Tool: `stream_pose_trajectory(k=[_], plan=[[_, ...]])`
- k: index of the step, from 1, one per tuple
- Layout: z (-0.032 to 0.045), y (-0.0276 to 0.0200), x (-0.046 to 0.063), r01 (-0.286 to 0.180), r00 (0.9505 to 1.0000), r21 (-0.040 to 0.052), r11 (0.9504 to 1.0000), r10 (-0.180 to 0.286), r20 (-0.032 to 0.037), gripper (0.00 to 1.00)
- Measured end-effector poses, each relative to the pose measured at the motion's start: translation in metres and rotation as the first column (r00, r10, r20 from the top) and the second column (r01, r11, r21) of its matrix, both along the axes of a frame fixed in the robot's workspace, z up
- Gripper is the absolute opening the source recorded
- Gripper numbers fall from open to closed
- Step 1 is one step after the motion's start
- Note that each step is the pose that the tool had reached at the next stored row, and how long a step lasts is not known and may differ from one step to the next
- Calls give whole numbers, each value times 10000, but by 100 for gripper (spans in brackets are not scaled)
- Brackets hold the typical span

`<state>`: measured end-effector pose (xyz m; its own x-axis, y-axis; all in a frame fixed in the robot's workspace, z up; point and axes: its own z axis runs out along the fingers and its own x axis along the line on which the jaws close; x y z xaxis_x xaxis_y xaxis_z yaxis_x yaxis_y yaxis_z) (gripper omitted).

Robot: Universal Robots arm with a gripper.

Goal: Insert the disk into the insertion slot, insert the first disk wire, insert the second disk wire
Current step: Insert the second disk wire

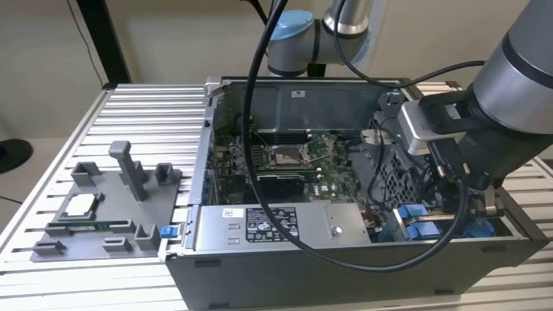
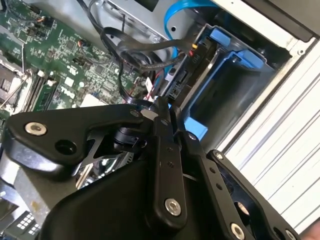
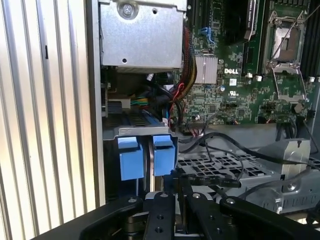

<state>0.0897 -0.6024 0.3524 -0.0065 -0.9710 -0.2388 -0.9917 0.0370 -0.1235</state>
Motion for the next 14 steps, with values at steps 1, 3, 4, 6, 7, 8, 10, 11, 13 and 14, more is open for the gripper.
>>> stream_pose_trajectory(k=[1,3,4,6,7,8,10,11,13,14], plan=[[-3,21,3,1,10000,-99,10000,-1,0,0],[-7,45,13,0,10000,-434,9991,0,-1,0],[-7,53,18,1,10000,-613,9981,-1,-1,0],[-10,67,33,0,10000,-902,9959,0,-1,0],[-13,72,43,1,10000,-941,9956,-1,-1,0],[-14,79,57,1,10000,-975,9952,-1,-1,0],[-16,89,85,0,10000,-985,9951,-1,-1,0],[-17,93,102,0,10000,-985,9951,0,-1,0],[-18,97,145,0,10000,-987,9951,-1,-3,0],[-20,100,188,0,10000,-986,9951,-1,-5,0]])
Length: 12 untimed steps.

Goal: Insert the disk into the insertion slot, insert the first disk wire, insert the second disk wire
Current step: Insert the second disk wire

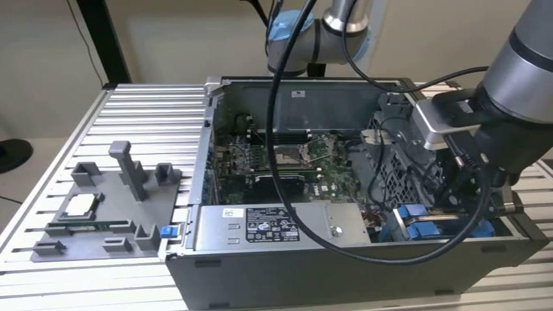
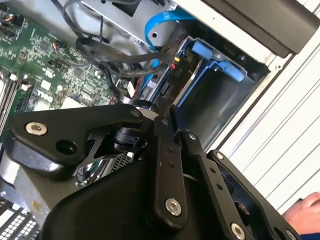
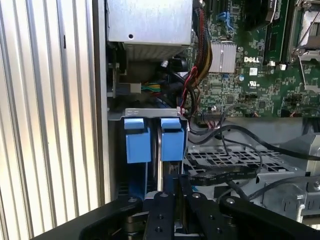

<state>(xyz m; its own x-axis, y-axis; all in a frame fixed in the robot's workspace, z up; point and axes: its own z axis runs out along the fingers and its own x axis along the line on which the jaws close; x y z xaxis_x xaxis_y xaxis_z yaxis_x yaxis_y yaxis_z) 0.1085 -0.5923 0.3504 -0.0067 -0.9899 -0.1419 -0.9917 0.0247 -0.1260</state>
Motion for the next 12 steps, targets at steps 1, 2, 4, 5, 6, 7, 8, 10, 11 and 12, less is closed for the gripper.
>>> stream_pose_trajectory(k=[1,2,4,5,6,7,8,10,11,12], plan=[[0,1,20,0,10000,-1,10000,0,-1,0],[0,2,34,-1,10000,-1,10000,1,-1,0],[0,2,38,0,10000,-1,10000,0,-1,0],[-1,2,38,1,10000,-1,10000,-1,-1,0],[-1,1,39,0,10000,-1,10000,0,-1,0],[-1,1,39,0,10000,-1,10000,0,-1,0],[-2,1,39,0,10000,1,10000,0,0,0],[-7,1,40,0,10000,13,10000,0,0,0],[-10,1,41,0,10000,24,10000,0,0,0],[-13,1,42,0,10000,33,10000,0,0,0]])
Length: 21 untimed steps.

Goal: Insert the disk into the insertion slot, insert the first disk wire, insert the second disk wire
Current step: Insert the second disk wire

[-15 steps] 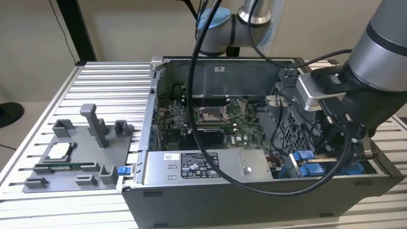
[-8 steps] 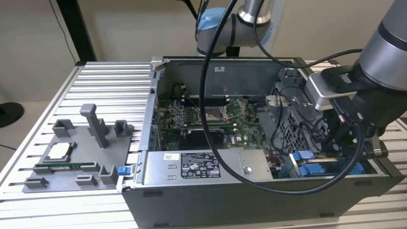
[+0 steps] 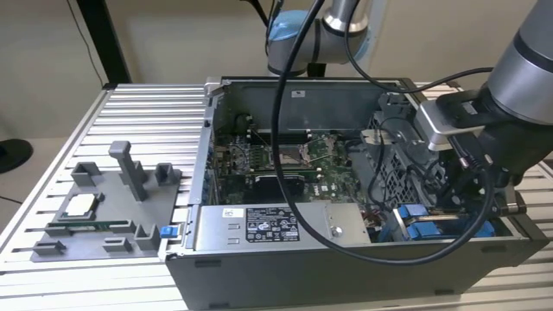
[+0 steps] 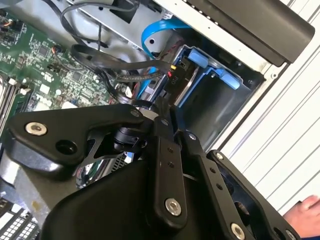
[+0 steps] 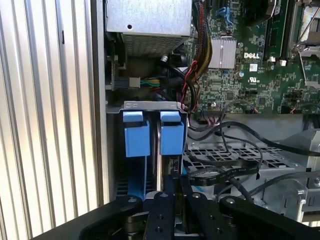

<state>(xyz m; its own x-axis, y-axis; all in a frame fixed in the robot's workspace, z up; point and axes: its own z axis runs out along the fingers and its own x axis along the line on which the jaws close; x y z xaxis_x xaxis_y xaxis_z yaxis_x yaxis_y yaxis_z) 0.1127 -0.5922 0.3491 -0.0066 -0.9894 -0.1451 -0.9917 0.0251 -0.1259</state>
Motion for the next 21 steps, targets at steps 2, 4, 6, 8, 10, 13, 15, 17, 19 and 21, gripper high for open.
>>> stream_pose_trajectory(k=[2,4,6,8,10,13,15,17,19,21], plan=[[-10,1,6,-1,10000,20,10000,1,0,0],[-17,2,12,-1,10000,45,10000,1,0,0],[-24,4,21,-1,10000,74,10000,1,0,0],[-30,4,34,-1,10000,108,9999,1,1,0],[-37,5,47,0,10000,142,9999,0,0,0],[-52,5,63,0,10000,177,9998,0,1,0],[-64,6,69,0,10000,185,9998,0,1,0],[-74,6,73,0,10000,193,9998,0,1,0],[-85,6,75,0,10000,197,9998,0,1,0],[-96,7,77,0,10000,198,9998,0,1,0]])
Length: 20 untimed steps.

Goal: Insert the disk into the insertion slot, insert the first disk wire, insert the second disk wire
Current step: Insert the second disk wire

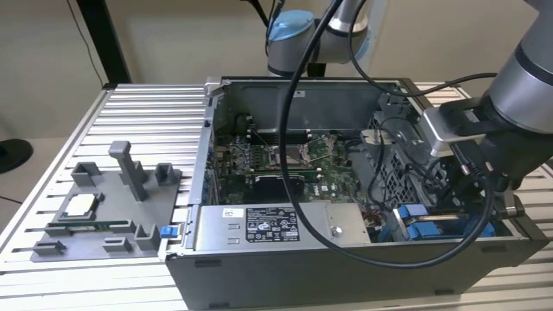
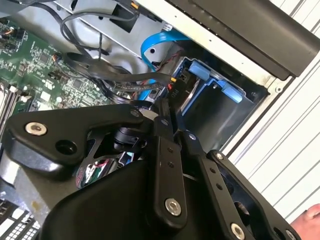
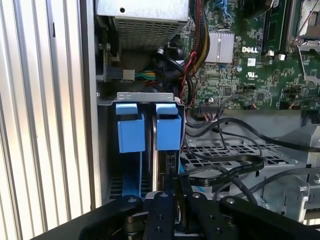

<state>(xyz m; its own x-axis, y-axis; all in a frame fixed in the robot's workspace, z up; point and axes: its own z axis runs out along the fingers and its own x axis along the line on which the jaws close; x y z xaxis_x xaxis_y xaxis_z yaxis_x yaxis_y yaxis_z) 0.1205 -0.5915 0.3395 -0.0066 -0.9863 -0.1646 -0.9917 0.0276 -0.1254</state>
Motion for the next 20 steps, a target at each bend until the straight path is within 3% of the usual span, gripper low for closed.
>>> stream_pose_trajectory(k=[7,9,10,13,20], plan=[[-61,0,1,0,10000,-3,10000,0,0,0],[-94,0,1,1,10000,35,10000,-1,-1,0],[-115,2,1,0,10000,79,10000,0,-2,100],[-107,1,2,-1,10000,74,10000,1,0,100],[201,1,1,1,10000,72,10000,-1,-7,100]])
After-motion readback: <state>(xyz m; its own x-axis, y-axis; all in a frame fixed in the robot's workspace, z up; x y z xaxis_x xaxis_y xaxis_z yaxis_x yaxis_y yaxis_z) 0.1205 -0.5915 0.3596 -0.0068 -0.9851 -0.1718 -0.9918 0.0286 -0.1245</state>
